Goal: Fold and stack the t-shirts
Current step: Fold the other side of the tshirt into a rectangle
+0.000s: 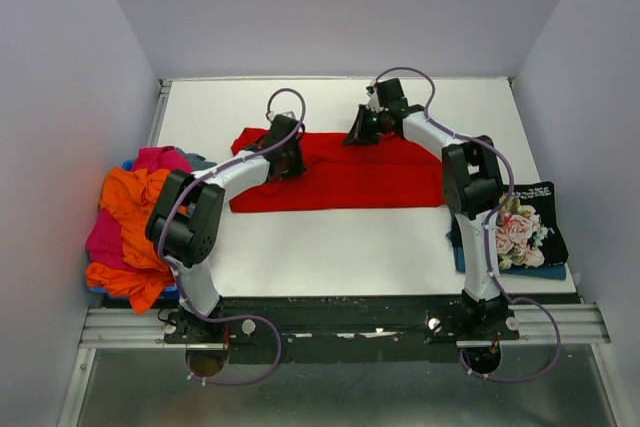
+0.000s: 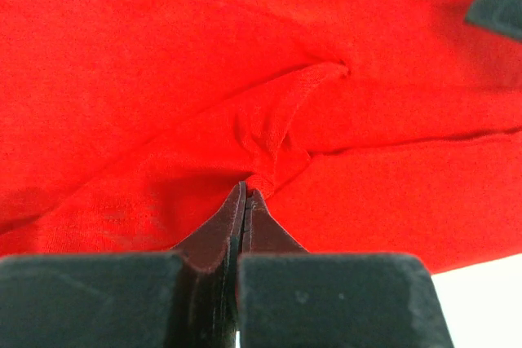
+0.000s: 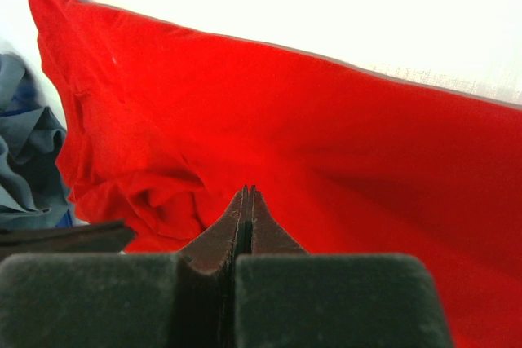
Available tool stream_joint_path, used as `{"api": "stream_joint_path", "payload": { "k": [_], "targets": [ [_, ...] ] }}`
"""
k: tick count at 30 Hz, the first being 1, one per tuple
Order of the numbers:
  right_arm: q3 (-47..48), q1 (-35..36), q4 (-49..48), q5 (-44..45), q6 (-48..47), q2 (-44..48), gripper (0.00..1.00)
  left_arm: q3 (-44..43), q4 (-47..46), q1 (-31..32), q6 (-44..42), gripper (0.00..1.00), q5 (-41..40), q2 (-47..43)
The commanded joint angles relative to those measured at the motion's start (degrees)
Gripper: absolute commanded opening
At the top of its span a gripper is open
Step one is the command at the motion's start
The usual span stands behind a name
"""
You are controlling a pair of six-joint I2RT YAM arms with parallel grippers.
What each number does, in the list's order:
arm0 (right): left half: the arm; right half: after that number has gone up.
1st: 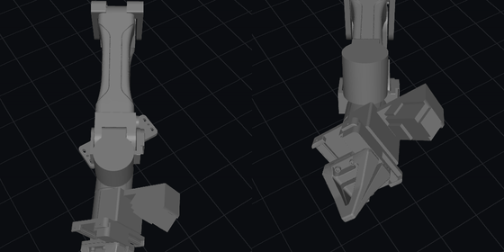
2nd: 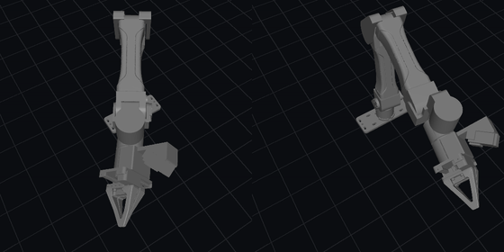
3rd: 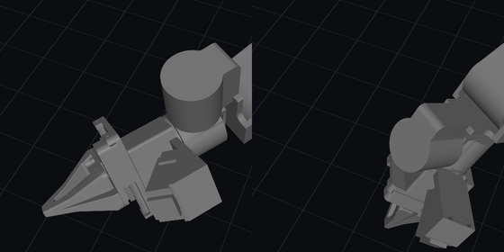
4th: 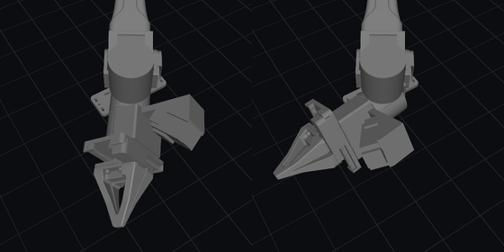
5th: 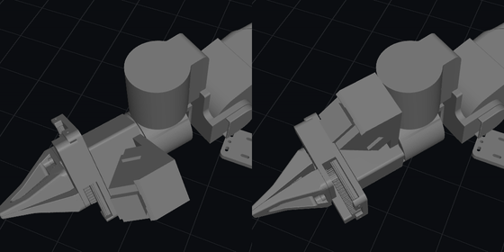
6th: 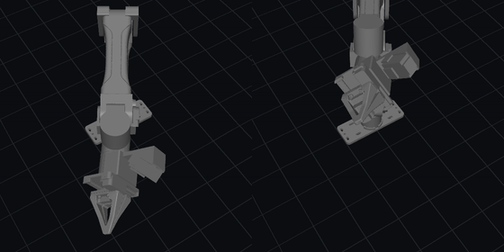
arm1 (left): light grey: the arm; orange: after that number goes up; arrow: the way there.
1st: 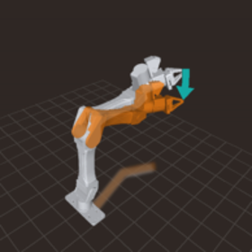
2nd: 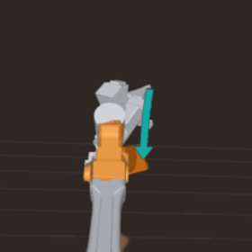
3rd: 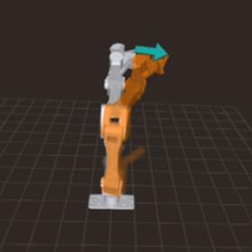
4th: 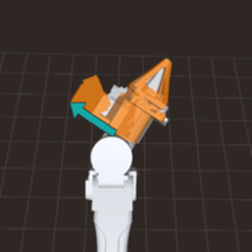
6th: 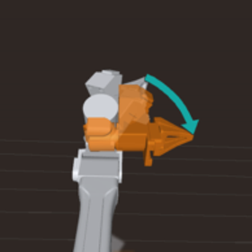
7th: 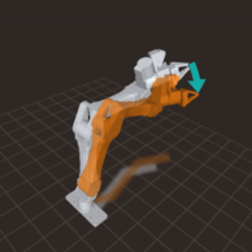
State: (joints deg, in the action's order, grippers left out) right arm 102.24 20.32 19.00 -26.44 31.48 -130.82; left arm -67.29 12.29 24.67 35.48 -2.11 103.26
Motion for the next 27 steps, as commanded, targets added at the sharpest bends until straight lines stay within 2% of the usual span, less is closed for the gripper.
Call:
{"api": "stream_joint_path", "payload": {
  "k": [1,7,11,20,24,26,27],
  "targets": [
    [2.7,0.43,3.14,-0.2,0.07,-1.8,0.01,2.59,-0.51,3.45,3.54,0.0,0.0,-3.33],
    [5.07,0.51,5.86,0.07,-0.02,-3.73,0.01,5.23,-0.87,5.65,5.73,0.0,0.7,-5.96],
    [5.52,0.51,6.39,0.07,-0.11,-4.26,0.01,7.16,-3.06,6.36,8.19,0.0,4.28,-7.28],
    [7.36,0.51,8.5,0.51,-0.28,-5.67,0.01,8.49,-7.98,8.56,12.59,0.02,8.88,-4.3],
    [7.36,0.51,8.77,0.68,-0.28,-5.58,0.03,9.36,-8.87,9.52,13.12,0.4,8.8,-5.87],
    [7.36,0.51,8.68,0.51,-0.37,-5.32,0.06,10.94,-9.83,9.79,13.12,0.52,8.26,-8.5],
    [7.19,0.51,8.51,0.33,-0.46,-5.06,0.07,11.38,-9.66,9.79,12.94,0.55,8.17,-9.74]
  ]
}}
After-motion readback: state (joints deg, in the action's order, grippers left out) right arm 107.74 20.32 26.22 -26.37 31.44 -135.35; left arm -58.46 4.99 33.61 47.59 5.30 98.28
